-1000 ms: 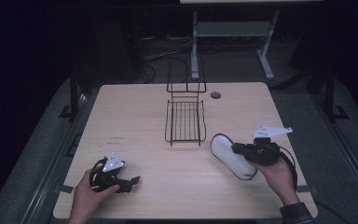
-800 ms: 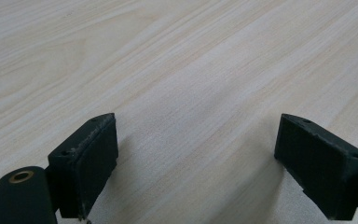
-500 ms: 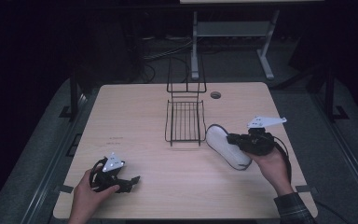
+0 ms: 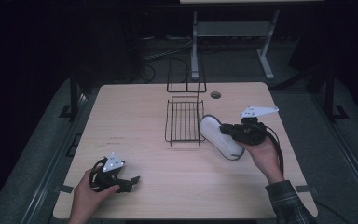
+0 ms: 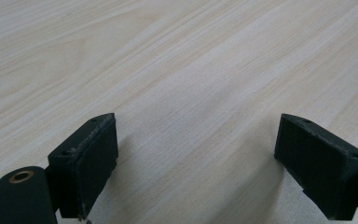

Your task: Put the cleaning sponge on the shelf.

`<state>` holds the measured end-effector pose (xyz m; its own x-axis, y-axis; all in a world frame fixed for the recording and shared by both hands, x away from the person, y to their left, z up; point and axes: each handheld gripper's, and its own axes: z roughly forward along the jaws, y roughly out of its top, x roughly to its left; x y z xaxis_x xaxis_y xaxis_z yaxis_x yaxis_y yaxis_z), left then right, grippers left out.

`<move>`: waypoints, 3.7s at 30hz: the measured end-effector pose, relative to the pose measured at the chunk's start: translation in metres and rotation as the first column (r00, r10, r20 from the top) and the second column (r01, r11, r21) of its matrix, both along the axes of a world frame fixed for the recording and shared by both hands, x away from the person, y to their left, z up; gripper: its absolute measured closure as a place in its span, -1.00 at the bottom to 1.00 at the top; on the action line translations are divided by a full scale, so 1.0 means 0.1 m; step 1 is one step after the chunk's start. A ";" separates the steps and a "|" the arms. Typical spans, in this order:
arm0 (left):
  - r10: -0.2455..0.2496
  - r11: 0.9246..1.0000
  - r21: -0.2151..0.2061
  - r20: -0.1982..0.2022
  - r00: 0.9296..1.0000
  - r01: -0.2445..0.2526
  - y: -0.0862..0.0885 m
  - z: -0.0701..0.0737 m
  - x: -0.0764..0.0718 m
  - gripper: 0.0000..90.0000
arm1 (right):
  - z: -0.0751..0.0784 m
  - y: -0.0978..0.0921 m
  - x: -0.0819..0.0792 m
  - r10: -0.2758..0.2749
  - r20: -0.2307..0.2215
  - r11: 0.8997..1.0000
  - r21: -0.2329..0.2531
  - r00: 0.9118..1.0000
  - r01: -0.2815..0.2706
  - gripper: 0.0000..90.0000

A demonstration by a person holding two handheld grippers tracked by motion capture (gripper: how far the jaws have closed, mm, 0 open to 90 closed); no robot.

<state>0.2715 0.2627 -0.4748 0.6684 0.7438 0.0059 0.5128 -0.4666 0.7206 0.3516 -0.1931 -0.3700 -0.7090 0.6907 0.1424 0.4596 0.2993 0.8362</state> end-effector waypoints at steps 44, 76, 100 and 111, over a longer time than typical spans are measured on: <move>0.000 1.000 -0.001 0.000 1.000 0.000 0.00 0.00 0.00 -0.72 | 0.00 0.72 0.87 0.016 -0.028 1.000 0.013 0.999 -0.015 0.82; -0.002 1.000 -0.001 0.001 1.000 0.002 0.00 0.00 0.00 -0.72 | -0.23 1.03 1.34 0.014 -0.094 1.000 0.000 0.995 -0.014 0.74; -0.003 1.000 0.001 0.000 1.000 0.003 0.00 0.00 0.00 -0.72 | -0.49 0.92 1.44 -0.056 -0.114 0.994 -0.095 0.992 0.045 0.51; -0.002 1.000 0.001 0.001 1.000 0.002 0.00 0.00 0.00 -0.72 | -0.41 0.75 1.30 -0.047 -0.104 0.997 -0.061 0.993 0.041 0.99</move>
